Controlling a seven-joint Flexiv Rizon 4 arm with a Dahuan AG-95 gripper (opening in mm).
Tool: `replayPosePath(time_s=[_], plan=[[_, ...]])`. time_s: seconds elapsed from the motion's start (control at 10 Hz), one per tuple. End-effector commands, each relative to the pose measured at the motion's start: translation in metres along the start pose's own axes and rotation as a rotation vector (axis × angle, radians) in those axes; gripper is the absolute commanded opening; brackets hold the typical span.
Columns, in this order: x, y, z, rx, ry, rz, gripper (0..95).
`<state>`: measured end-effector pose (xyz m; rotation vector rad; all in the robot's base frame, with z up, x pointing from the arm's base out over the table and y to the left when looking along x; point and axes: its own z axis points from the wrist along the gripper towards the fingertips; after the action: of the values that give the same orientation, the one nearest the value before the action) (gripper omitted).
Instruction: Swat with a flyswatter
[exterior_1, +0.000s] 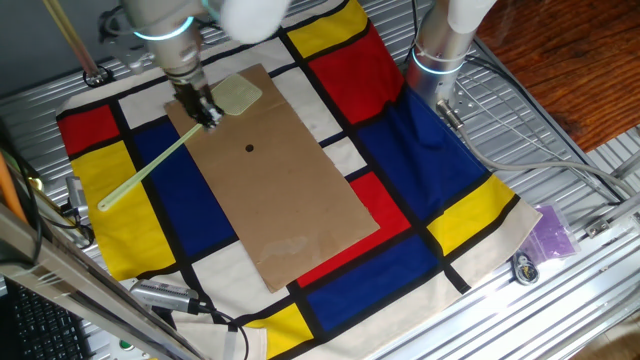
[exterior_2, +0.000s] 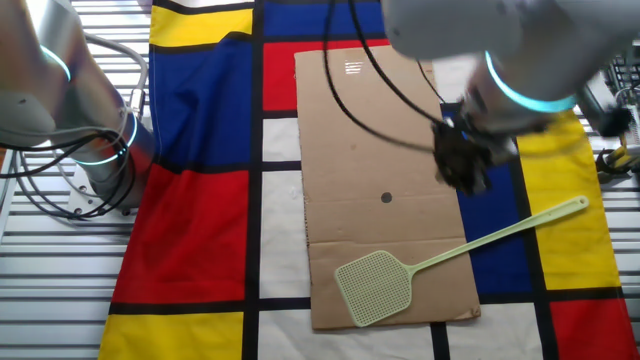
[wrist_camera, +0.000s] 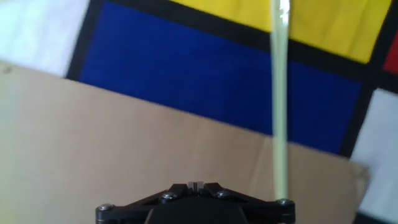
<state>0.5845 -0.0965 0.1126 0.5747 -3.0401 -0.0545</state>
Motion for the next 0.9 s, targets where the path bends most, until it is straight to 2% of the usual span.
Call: replayPosePath(time_s=[0.1,0.5,0.7,0.9], plan=[[-0.0014,-0.0042,-0.0057,0.011,0.019,0.026,0.0],[-0.0025,-0.0046,-0.0068,0.016,0.01,-0.013,0.0],[-0.0097,-0.0012,-0.0139,0.015,0.011,-0.047,0.0],[-0.0097,-0.0012,-0.0139,0.022,0.014,-0.073,0.0]])
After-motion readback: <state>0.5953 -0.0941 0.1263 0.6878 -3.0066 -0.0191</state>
